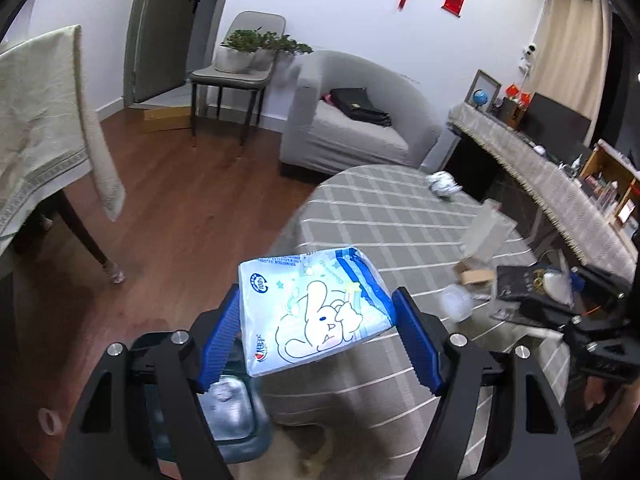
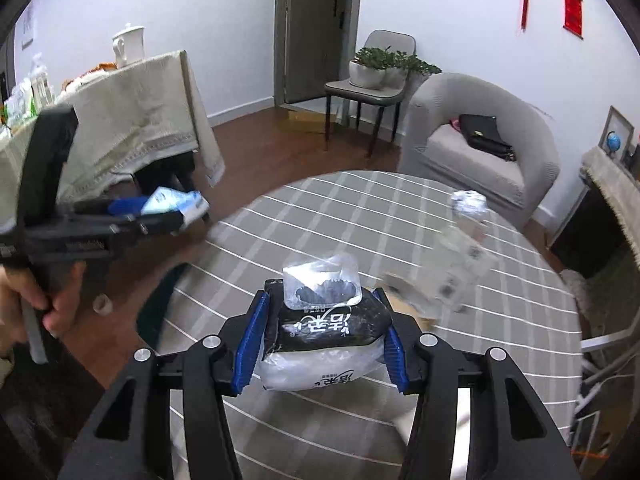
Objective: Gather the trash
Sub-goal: 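Carry both packs over the teal bin and open both tools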
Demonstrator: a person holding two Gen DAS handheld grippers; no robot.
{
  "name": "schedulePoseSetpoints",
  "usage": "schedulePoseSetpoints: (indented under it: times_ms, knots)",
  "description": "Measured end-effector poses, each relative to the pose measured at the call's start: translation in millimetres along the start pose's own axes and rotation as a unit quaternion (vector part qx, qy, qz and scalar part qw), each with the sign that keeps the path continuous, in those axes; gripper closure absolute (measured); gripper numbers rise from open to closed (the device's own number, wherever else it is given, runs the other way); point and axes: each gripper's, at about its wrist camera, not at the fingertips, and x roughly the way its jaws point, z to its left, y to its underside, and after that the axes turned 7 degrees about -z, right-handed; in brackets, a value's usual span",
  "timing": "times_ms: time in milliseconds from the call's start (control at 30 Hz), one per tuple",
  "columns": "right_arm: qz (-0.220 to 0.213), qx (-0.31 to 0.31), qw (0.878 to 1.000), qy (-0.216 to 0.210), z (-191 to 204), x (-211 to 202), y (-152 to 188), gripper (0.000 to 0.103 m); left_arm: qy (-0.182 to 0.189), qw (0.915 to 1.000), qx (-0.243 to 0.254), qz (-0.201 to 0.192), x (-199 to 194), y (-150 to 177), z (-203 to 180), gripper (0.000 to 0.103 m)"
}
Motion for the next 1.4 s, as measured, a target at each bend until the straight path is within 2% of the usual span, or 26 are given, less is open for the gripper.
schedulePoseSetpoints:
  times_ms: [267,667,867,1267,1400]
  knots:
    - [-0.009,0.031,0.998,-0.045,41,22,-12,0.05,-0.036,0.9989,0.007,0.028,2,18,48,0.026]
    - [0.011,0.023,0.994,-0.102,106,68,-29,0.05,-0.083,0.9894,-0.005,0.119,29,73,113,0.026]
    - [0.03,0.015,0.993,-0.111,130,88,-33,0.05,-0.086,0.9811,-0.002,0.173,45,100,134,0.026]
    - [0.089,-0.003,0.991,-0.104,165,128,-23,0.05,-0.09,0.9659,-0.004,0.243,79,140,158,0.026]
    - [0.101,-0.003,0.99,-0.101,171,139,-19,0.05,-0.083,0.9648,-0.001,0.25,80,145,158,0.023]
